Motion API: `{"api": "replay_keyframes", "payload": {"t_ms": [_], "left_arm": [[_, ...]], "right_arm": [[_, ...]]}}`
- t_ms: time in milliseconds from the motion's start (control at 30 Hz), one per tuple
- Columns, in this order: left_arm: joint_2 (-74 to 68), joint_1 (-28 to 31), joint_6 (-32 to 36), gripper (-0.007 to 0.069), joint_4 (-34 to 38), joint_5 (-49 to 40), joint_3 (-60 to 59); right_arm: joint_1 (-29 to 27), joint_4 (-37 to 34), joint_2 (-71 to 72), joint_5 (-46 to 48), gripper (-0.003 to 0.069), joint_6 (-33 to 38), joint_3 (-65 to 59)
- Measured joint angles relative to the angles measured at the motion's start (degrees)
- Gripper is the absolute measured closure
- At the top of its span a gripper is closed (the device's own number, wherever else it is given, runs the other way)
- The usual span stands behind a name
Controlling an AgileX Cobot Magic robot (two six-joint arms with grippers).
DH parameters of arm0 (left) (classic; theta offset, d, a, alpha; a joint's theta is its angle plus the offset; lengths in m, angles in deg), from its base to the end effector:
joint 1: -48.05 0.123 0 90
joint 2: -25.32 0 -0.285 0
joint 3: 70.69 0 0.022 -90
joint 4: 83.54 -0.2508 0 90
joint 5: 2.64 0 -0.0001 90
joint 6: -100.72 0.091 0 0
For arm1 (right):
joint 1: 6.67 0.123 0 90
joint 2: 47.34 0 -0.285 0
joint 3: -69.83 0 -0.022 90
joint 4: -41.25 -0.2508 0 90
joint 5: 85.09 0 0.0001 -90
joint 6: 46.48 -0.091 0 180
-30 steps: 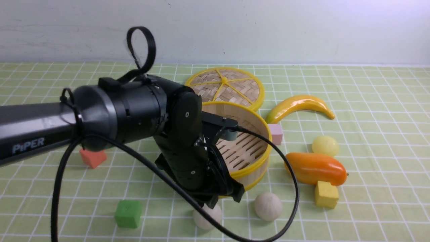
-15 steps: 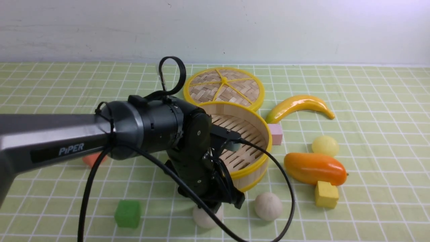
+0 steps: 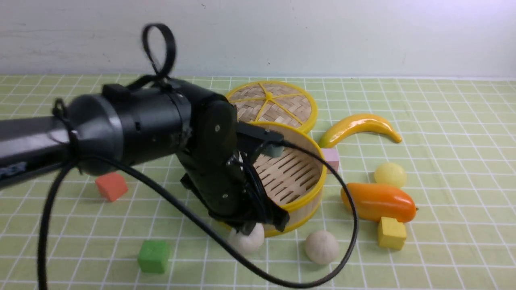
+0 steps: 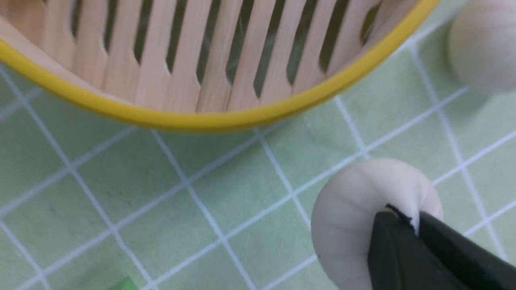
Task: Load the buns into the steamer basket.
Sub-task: Use the left arm to put the steamed stuffed bun into the steamer
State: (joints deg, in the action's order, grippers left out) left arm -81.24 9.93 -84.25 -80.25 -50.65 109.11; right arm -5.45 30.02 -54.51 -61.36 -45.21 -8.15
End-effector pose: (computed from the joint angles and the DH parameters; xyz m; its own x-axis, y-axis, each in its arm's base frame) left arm 0.2859 -0.2293 0.2627 -0.7846 0.4571 -0.4188 0.5373 0.8384 -0.0916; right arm 0.0511 0.0082 0.1729 -0.3279 0.1496 -0.9328 -0.0446 0.9838 0.1734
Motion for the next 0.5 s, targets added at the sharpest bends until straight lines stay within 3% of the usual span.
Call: {"api": "replay_keyframes", "payload": {"t_ms": [233, 500], "left_arm": [[-4.1, 1.3, 1.1, 0.0637, -8.2, 10.1, 6.6], [-15.7, 4.6, -0.8, 0.0595, -10.7, 7.9, 11.5]], "right_arm": [[0.0, 0.0, 0.0, 0.0, 0.0419, 0.0, 0.0], [0.0, 0.0, 0.0, 0.0, 0.0419, 0.0, 0.0]]}}
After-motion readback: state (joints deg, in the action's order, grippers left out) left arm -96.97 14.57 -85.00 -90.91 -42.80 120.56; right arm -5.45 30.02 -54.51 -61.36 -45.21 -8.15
